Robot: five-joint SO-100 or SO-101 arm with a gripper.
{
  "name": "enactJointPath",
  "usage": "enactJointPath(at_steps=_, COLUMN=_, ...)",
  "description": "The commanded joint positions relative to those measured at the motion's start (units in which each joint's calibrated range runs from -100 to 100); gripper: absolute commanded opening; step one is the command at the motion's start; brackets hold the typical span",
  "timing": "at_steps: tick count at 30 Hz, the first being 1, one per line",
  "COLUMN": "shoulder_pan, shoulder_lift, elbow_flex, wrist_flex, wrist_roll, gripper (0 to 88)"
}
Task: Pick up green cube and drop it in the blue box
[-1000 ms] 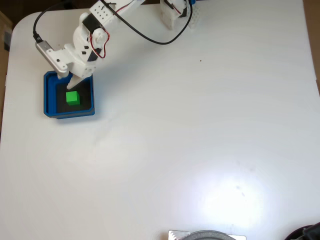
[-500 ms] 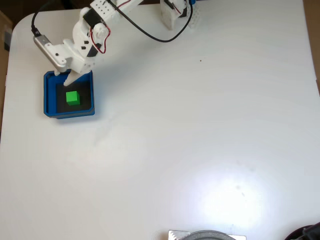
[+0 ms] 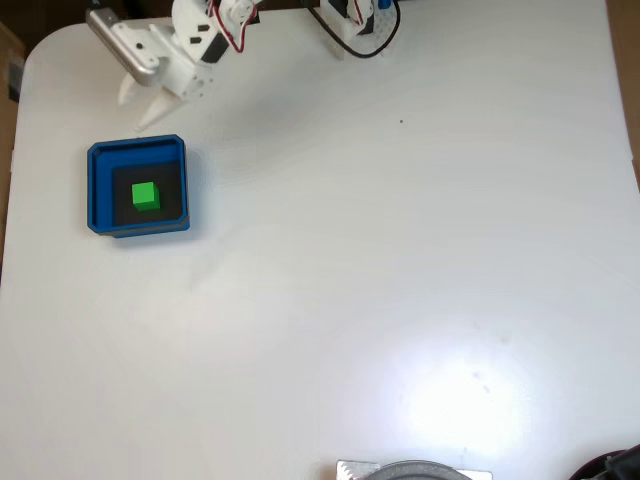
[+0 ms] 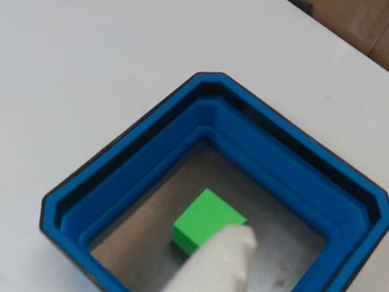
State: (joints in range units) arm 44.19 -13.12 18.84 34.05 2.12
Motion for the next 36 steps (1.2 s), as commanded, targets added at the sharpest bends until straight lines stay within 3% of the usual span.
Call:
enactJointPath(at_steps=1, shoulder_pan=-0.29, shoulder_lift=-12.97, elbow_flex=7.91, wrist_flex=-1.4, wrist_roll=-0.15, gripper=19.8)
enactJointPath(at_steps=20, shoulder_pan=-5.71, shoulder_lift=-55.95, elbow_flex=55.22, wrist_flex=-1.48, wrist_roll=-0.15, gripper=19.5)
enactJointPath(at_steps=36, shoulder_pan=-5.71, shoulder_lift=-79.53, elbow_flex=74.97, wrist_flex=-1.48, wrist_roll=-0.15, gripper=19.5)
